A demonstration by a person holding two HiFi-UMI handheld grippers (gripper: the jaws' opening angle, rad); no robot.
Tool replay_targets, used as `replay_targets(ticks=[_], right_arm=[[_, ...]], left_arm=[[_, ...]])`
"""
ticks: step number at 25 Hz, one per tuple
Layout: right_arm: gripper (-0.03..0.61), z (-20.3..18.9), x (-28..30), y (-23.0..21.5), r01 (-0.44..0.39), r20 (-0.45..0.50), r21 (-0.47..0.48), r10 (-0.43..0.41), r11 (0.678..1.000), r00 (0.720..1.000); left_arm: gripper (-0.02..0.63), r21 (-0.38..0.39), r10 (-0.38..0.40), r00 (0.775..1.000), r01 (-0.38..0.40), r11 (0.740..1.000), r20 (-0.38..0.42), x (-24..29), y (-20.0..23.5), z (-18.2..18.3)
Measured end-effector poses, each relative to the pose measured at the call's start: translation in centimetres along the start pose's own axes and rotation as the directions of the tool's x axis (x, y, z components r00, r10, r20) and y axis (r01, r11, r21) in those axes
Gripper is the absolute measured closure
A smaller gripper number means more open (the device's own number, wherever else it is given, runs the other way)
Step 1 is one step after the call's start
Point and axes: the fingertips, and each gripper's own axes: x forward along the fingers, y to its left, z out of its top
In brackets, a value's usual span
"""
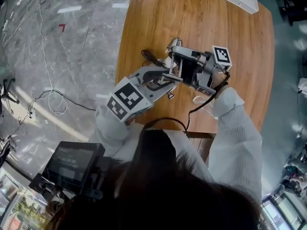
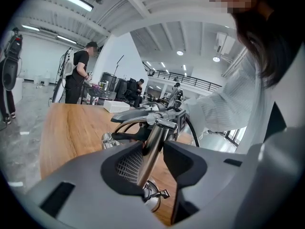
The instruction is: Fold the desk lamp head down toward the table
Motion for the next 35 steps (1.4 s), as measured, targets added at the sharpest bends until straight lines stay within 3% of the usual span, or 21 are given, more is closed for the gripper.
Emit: replay_targets(ticks=[4,7,12,16,18,20,21,22,24,26,31,33,35], right_arm=[[0.454,0.1,-0.1,-0.1,-0.029,0.011,0.025,0.029,0.999,1.000],[0.407,0.2,0.1,0.2,-0.041,0.021,-0.032,0.042,0.999,0.999],[0.407,-0.2,-0.4,0.5,-0.007,0.061,-0.100,0.013,0.995,0.998],[0.405,-1.2,-2.2,1.3,-0.011,0.062,-0.144,0.020,0.990,0.998],[0.405,-2.0,-4.2,1.9,0.002,0.072,-0.198,0.013,0.980,0.997],[0.407,-3.2,-5.8,3.1,0.056,0.109,-0.326,-0.022,0.944,0.994],[0.421,-4.0,-6.1,4.1,0.099,0.137,-0.421,-0.044,0.902,0.990],[0.434,-4.8,-6.2,5.3,0.146,0.167,-0.525,-0.066,0.838,0.984],[0.503,-6.6,-5.4,8.1,0.234,0.222,-0.705,-0.104,0.670,0.969],[0.567,-8.2,-4.6,10.3,0.321,0.298,-0.808,-0.126,0.494,0.946],[0.577,-11.0,-3.6,14.4,0.520,0.515,-0.852,-0.073,0.067,0.854],[0.577,-12.0,-3.1,15.3,0.570,0.573,-0.819,-0.044,-0.061,0.819],[0.577,-12.9,-2.6,15.9,0.601,0.610,-0.784,-0.016,-0.154,0.792]], left_arm=[[0.479,-0.003,0.006,1.000,-0.006,1.000,0.005,0.1,0.1,0.2],[0.479,-0.013,0.005,1.000,-0.005,1.000,0.007,0.0,0.1,0.3],[0.479,-0.103,-0.043,0.999,0.043,0.994,0.004,-1.3,-0.5,-0.7],[0.479,-0.105,-0.055,0.998,0.051,0.993,-0.032,-3.7,-1.4,-2.2],[0.479,-0.110,-0.031,0.999,0.032,0.993,0.013,-4.6,-1.5,-1.6],[0.479,-0.109,0.040,0.998,-0.034,0.994,0.057,-5.8,-1.0,-0.6],[0.479,-0.102,0.098,0.993,-0.091,0.991,0.070,-6.4,-0.6,0.0],[0.479,-0.090,0.158,0.985,-0.151,0.984,0.075,-7.1,-0.3,0.5],[0.479,-0.051,0.238,0.968,-0.234,0.971,0.083,-8.2,-0.4,1.6],[0.479,-0.031,0.285,0.949,-0.283,0.959,0.133,-9.0,-0.8,3.4],[0.513,-0.053,0.354,0.898,-0.352,0.934,0.261,-11.0,-1.3,9.0],[0.558,-0.041,0.396,0.872,-0.402,0.915,0.286,-11.6,-1.3,10.7],[0.612,-0.028,0.431,0.853,-0.443,0.896,0.294,-11.6,-1.4,11.5]])
